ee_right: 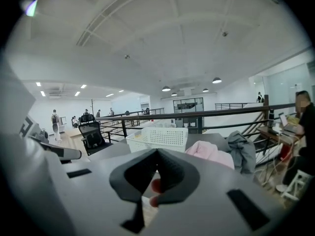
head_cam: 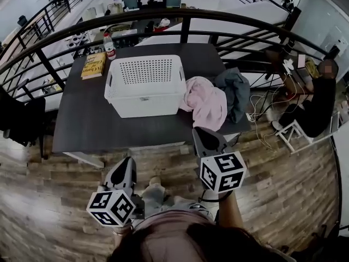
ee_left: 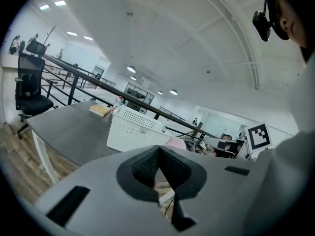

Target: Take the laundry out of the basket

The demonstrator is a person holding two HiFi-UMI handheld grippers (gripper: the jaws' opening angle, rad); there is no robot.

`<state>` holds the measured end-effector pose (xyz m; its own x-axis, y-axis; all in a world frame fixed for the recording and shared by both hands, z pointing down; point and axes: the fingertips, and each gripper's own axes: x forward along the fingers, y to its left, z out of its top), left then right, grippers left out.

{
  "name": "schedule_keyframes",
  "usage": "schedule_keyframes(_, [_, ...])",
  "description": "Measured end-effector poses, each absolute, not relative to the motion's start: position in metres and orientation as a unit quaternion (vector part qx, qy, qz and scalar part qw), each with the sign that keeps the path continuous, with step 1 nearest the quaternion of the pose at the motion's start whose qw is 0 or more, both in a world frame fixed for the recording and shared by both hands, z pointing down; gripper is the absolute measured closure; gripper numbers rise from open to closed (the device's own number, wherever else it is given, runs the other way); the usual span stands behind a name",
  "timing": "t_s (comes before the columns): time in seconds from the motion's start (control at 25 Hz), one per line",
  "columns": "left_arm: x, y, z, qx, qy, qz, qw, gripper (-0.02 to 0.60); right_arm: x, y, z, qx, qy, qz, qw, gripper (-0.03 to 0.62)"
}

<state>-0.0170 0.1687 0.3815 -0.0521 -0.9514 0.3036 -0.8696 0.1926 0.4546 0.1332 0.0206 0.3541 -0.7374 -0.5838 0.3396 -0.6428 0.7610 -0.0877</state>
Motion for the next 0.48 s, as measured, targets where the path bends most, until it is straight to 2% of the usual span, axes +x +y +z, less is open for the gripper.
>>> schedule_keyframes(0.48, [0.039, 0.215, 0.382, 0.611, -0.743, -0.066, 0.265, 0.584, 0.189, 0.065, 0.348, 0.322, -0.935, 0.1, 0.106, 0.579])
